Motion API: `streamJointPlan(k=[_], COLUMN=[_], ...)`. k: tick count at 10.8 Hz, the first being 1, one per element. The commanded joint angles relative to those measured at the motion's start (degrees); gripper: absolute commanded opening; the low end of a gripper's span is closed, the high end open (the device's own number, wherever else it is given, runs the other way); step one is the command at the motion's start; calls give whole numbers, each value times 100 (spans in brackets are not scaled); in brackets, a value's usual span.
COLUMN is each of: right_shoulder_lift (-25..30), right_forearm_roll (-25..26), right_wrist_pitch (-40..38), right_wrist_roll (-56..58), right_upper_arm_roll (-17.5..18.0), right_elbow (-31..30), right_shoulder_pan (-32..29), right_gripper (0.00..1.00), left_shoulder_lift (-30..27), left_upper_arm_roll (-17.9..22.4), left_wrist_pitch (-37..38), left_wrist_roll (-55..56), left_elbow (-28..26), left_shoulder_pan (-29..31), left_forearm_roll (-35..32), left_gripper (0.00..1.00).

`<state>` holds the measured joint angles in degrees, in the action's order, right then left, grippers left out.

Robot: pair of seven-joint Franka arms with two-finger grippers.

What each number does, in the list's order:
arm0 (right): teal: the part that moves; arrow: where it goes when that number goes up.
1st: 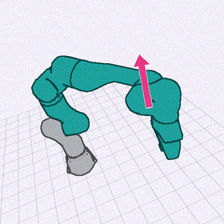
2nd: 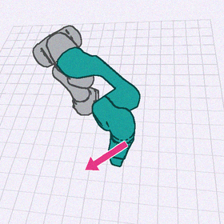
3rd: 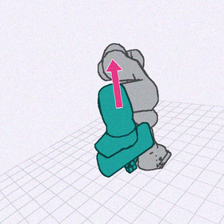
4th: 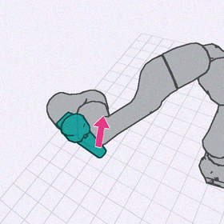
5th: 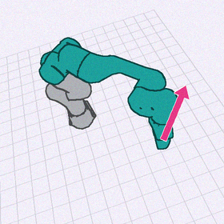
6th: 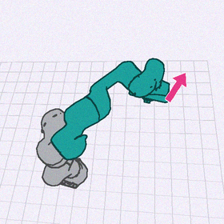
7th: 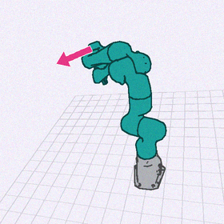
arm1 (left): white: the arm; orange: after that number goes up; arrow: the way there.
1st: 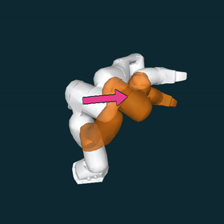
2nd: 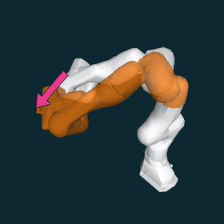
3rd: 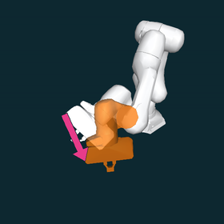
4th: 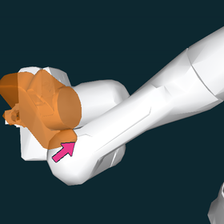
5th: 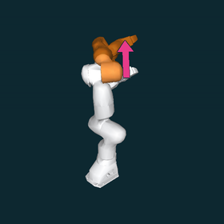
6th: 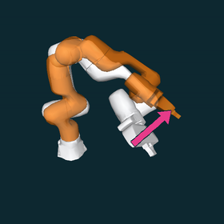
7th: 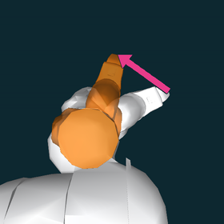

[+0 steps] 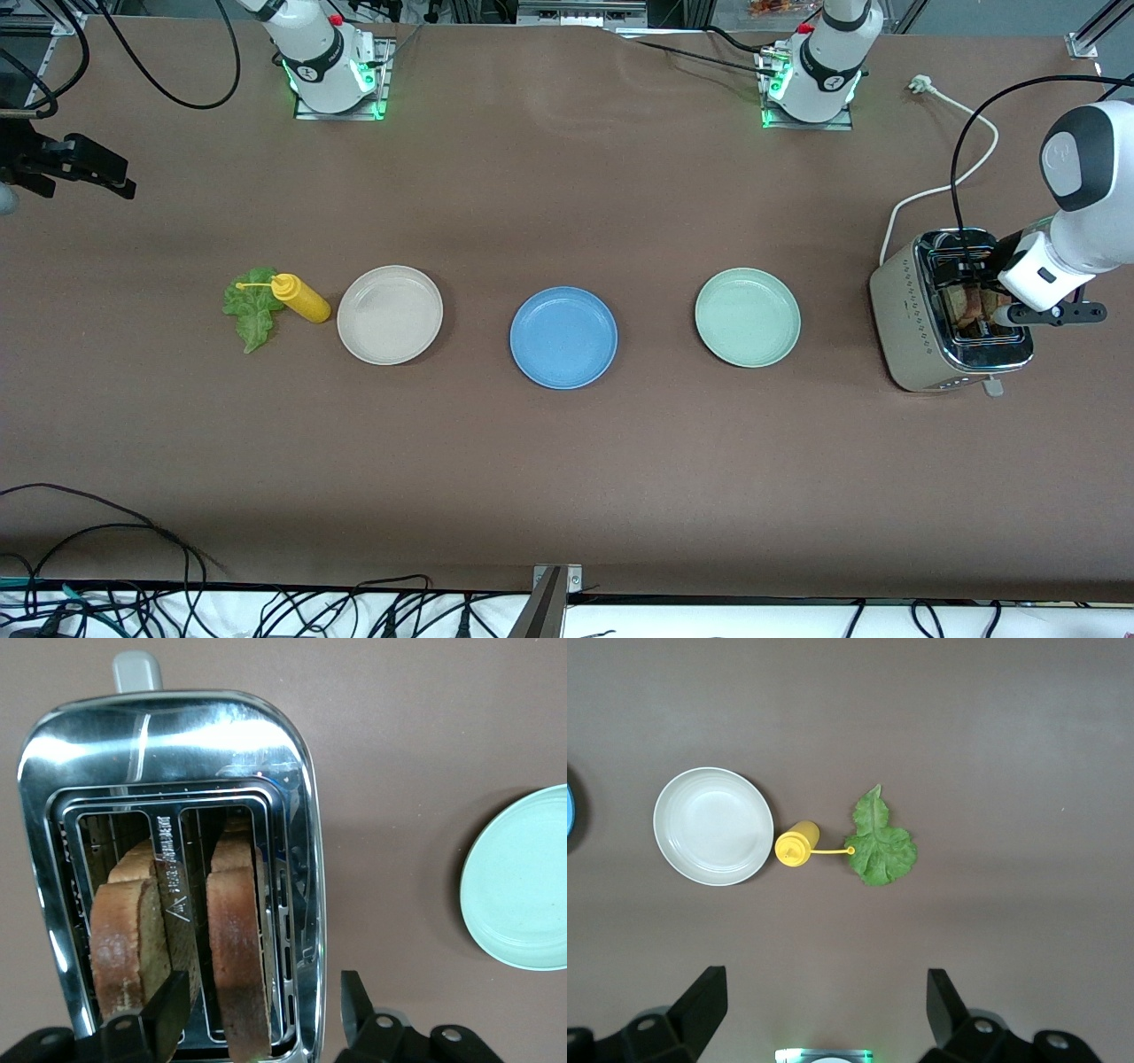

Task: Make sandwich in blue plate with both arms
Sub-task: 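Grasp a toast slice with the left gripper and lift it out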

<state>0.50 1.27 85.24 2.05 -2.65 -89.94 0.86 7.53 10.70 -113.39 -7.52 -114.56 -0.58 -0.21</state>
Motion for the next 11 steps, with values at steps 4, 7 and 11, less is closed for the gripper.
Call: streamJointPlan(k=[4, 7, 11], right_shoulder_lift=[-41, -67, -120], right_forearm_roll=[40, 23, -82], right_wrist_pitch=[-34, 36, 177], right_wrist_roll=[-37, 15, -20], right_upper_arm_roll=[2, 2, 2], right_elbow=[134, 126, 126], right_shoulder_pan=[1, -7, -7], right_gripper=[100, 100, 100], left_shoulder_lift=[46, 46, -15], left_upper_arm_roll=[37, 37, 28], left_wrist_pitch=[-104, -131, -87], left_wrist_roll=[49, 22, 58], left_elbow=[-32, -32, 47], left_shoulder_pan=[-12, -12, -12], left_forearm_roll=[-164, -462, -463], left_gripper=[30, 0, 0])
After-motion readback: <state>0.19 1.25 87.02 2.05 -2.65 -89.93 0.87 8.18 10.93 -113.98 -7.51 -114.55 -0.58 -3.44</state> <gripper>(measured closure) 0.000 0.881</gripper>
